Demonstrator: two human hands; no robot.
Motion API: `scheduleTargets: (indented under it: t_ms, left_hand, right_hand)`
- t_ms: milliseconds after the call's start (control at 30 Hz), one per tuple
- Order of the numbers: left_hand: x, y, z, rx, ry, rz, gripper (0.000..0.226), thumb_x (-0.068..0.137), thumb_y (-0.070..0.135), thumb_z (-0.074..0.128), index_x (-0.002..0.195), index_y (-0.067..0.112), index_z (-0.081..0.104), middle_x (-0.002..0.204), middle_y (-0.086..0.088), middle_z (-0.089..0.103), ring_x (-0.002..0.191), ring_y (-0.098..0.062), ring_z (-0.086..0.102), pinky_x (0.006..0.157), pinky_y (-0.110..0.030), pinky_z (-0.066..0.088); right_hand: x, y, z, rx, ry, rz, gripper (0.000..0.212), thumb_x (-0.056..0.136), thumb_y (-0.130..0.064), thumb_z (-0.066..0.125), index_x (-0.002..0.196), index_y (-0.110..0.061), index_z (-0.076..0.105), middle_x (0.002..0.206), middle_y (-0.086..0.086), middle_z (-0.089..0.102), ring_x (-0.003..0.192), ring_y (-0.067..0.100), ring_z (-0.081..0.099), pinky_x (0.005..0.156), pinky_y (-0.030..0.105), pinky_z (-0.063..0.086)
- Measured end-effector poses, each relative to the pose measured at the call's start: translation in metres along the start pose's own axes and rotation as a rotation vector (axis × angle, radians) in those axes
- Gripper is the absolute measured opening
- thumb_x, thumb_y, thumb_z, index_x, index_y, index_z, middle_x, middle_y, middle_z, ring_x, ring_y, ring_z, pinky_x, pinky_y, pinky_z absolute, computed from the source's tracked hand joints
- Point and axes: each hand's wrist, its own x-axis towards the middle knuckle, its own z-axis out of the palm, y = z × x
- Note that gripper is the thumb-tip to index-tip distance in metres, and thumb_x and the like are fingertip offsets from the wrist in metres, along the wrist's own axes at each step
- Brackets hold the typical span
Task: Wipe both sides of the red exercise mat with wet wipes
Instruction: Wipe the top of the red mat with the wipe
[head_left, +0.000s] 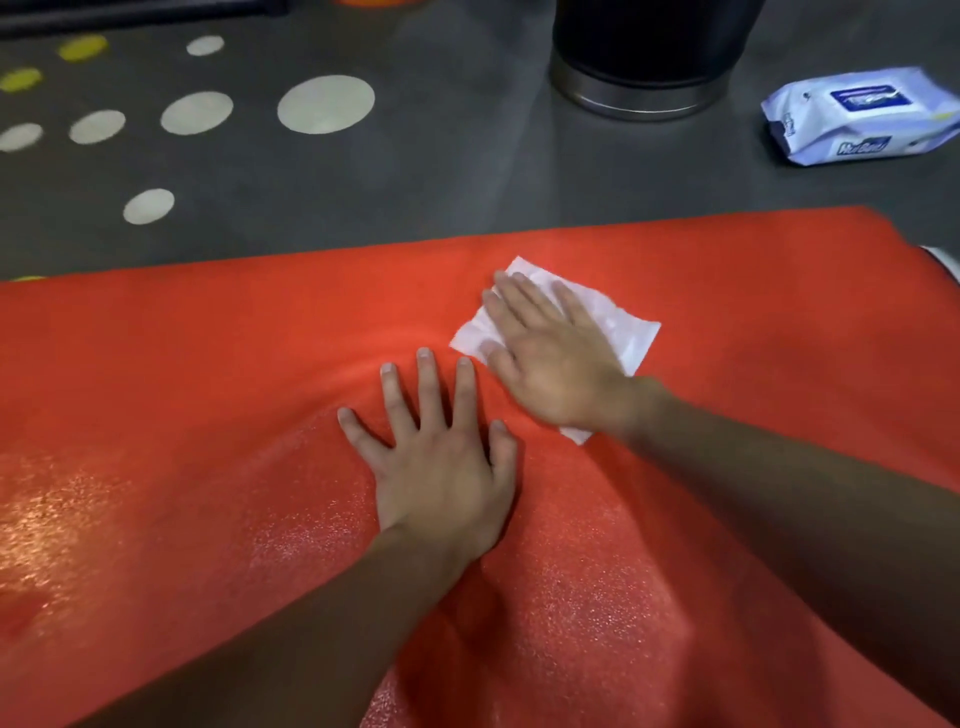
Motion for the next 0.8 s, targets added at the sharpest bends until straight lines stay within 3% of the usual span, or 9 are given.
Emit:
scheduleTargets:
  t_ms: [67,167,233,333,400,500,600,700,800]
  left_hand:
    - [0.0,0.0,0.001,0.0,-0.004,0.007,0.069,0.091,0.054,0.011,0.156,0.032,0.004,0.165,-0.003,-0.005,0.15,-0.035,-0.009,0.108,-0.075,-0.001]
    - [0.001,0.001,0.002,-0.001,0.004,0.001,0.07,0.089,0.053,0.009,0.156,0.032,0.005,0.165,-0.003,-0.004,0.15,-0.035,-0.008,0.108,-0.075,0.0]
    - [0.0,0.0,0.002,-0.003,0.006,-0.001,0.071,0.088,0.05,0.008,0.156,0.031,0.006,0.165,-0.003,-0.004,0.15,-0.035,-0.008,0.108,-0.074,0.0]
    - [-0.001,-0.001,0.002,-0.003,0.008,-0.004,0.073,0.085,0.046,0.007,0.156,0.027,0.004,0.165,-0.001,-0.004,0.15,-0.033,-0.008,0.109,-0.073,0.001]
    - [-0.001,0.0,0.002,-0.016,0.014,-0.011,0.076,0.083,0.044,0.005,0.156,0.023,0.0,0.165,0.0,-0.004,0.151,-0.032,-0.008,0.11,-0.073,0.001]
    - [0.0,0.001,0.002,-0.02,0.031,-0.012,0.078,0.081,0.042,0.004,0.157,0.021,0.002,0.166,0.0,-0.001,0.151,-0.032,-0.006,0.11,-0.073,0.002]
    - [-0.002,0.0,0.001,-0.029,0.042,-0.005,0.079,0.081,0.041,0.005,0.157,0.02,0.008,0.166,0.0,0.002,0.151,-0.032,-0.004,0.111,-0.072,0.002]
    - [-0.004,-0.002,0.0,-0.097,0.062,-0.007,0.073,0.083,0.035,0.013,0.155,0.021,0.016,0.165,0.004,0.009,0.152,-0.03,-0.001,0.112,-0.072,0.002]
    - [-0.005,-0.002,0.002,-0.153,0.091,-0.01,0.057,0.086,0.024,0.033,0.142,0.021,0.034,0.162,0.007,0.017,0.152,-0.03,0.004,0.112,-0.072,0.002]
  right_hand:
    - [0.002,0.027,-0.006,-0.004,0.03,0.05,0.067,0.098,-0.049,0.014,0.156,-0.017,0.021,0.166,0.003,0.012,0.152,0.015,0.006,0.121,0.042,0.0]
    - [0.005,0.032,-0.006,-0.011,-0.022,0.362,0.064,0.102,-0.045,0.014,0.158,-0.013,0.009,0.166,0.003,0.001,0.152,0.015,-0.006,0.122,0.044,-0.005]
    - [-0.005,-0.007,0.0,-0.022,-0.03,0.304,0.066,0.102,-0.046,0.01,0.158,-0.012,0.006,0.166,0.004,-0.001,0.152,0.017,-0.009,0.122,0.046,-0.005]
    - [-0.034,-0.019,0.005,0.001,-0.004,0.013,0.073,0.095,-0.05,0.0,0.157,-0.017,0.02,0.166,0.002,0.011,0.152,0.015,0.003,0.122,0.044,0.0]
    - [-0.032,0.01,-0.001,0.029,0.028,0.072,0.072,0.095,-0.051,0.001,0.155,-0.02,0.027,0.164,0.001,0.018,0.152,0.014,0.008,0.121,0.045,0.003]
    - [-0.031,0.013,-0.003,0.012,-0.019,0.374,0.07,0.097,-0.051,-0.002,0.157,-0.019,0.013,0.166,0.002,0.004,0.152,0.017,-0.005,0.121,0.049,-0.004]
    - [-0.056,-0.038,0.003,-0.001,-0.026,0.198,0.078,0.09,-0.052,-0.011,0.158,-0.018,0.008,0.166,0.003,0.001,0.152,0.017,-0.007,0.121,0.046,-0.006]
    - [-0.071,-0.014,0.0,0.047,0.026,0.059,0.075,0.092,-0.049,-0.002,0.157,-0.018,0.018,0.165,0.002,0.015,0.152,0.014,0.007,0.122,0.042,0.0]
    - [-0.067,0.014,-0.002,0.054,0.044,0.406,0.069,0.1,-0.044,0.013,0.156,-0.005,0.005,0.165,0.009,0.01,0.153,0.019,0.003,0.123,0.043,-0.001]
